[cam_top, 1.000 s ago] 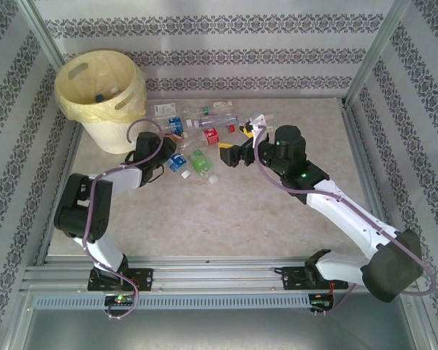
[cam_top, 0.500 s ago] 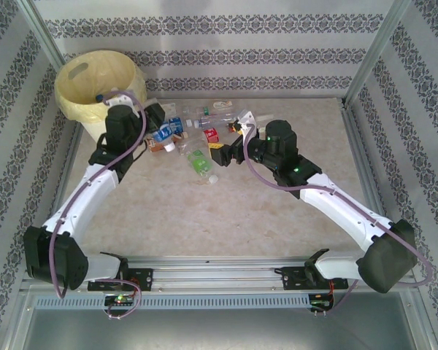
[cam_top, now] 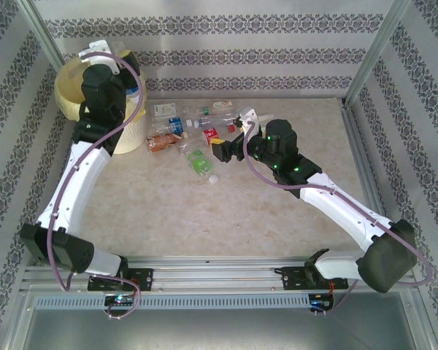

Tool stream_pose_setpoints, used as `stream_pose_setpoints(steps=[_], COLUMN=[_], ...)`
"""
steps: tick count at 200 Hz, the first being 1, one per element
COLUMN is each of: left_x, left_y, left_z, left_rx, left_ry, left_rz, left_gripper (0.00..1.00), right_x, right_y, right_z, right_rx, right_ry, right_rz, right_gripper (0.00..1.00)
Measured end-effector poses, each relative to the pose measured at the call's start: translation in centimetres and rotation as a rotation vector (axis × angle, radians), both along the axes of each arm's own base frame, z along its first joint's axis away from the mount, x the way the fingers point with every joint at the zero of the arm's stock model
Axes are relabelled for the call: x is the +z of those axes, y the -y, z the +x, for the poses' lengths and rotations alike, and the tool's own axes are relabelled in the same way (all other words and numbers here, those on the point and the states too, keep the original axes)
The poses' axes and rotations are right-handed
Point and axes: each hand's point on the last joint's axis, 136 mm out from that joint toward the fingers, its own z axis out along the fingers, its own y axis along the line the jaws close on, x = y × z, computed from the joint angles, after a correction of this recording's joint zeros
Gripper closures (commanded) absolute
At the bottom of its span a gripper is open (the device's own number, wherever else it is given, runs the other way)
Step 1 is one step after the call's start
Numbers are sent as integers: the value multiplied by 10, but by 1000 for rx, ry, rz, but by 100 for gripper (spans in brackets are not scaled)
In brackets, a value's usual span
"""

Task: Put the plastic bottles in the bin

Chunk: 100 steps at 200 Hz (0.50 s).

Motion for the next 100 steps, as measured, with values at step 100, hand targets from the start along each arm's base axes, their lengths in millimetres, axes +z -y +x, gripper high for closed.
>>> stream_pose_setpoints(steps=[100], left_x=[-37], left_y=[-123], left_z=[66], left_rx=[285], left_ry=[-127], left_rz=[47], left_gripper=[44], right_x=[5], right_y=[7], right_z=[0], right_rx=[-33], right_ry=[14], right_rz=[1], right_gripper=[2])
